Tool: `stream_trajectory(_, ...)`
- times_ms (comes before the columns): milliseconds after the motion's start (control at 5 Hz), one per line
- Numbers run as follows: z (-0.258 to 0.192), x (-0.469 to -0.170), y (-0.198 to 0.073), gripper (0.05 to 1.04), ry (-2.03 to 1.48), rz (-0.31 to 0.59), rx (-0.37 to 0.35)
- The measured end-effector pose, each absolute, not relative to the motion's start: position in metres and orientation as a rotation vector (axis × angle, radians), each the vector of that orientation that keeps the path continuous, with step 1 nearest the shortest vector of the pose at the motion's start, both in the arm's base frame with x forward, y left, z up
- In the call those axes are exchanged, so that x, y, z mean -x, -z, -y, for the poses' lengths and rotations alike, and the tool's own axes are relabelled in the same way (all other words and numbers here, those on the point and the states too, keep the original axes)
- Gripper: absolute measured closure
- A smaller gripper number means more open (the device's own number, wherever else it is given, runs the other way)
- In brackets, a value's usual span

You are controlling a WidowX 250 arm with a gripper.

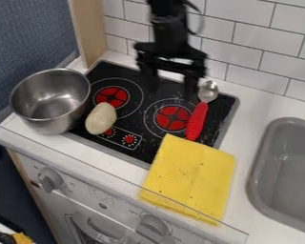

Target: Moved red spoon of right side of burner to the corner of the leftside burner.

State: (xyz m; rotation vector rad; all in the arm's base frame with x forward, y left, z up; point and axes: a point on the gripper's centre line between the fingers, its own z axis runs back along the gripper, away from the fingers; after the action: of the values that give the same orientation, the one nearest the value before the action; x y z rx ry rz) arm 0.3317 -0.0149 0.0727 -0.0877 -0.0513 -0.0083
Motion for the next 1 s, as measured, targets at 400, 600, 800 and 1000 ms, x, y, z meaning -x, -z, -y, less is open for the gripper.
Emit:
stream_trajectory(400, 0.033, -0.337, -0.025, 0.081, -0.137, -0.002, 0.016)
stream_trajectory(600, 0.030, -0.342, -0.013, 0.133, -0.151, -0.018, -0.023)
stream_trajectory(800, 0.030, -0.344, -0.011, 0.361, -0.143, -0.010, -0.023)
stream_trajectory(1000, 0.033, -0.346, -0.011, 0.638, -0.113, 0.002, -0.005)
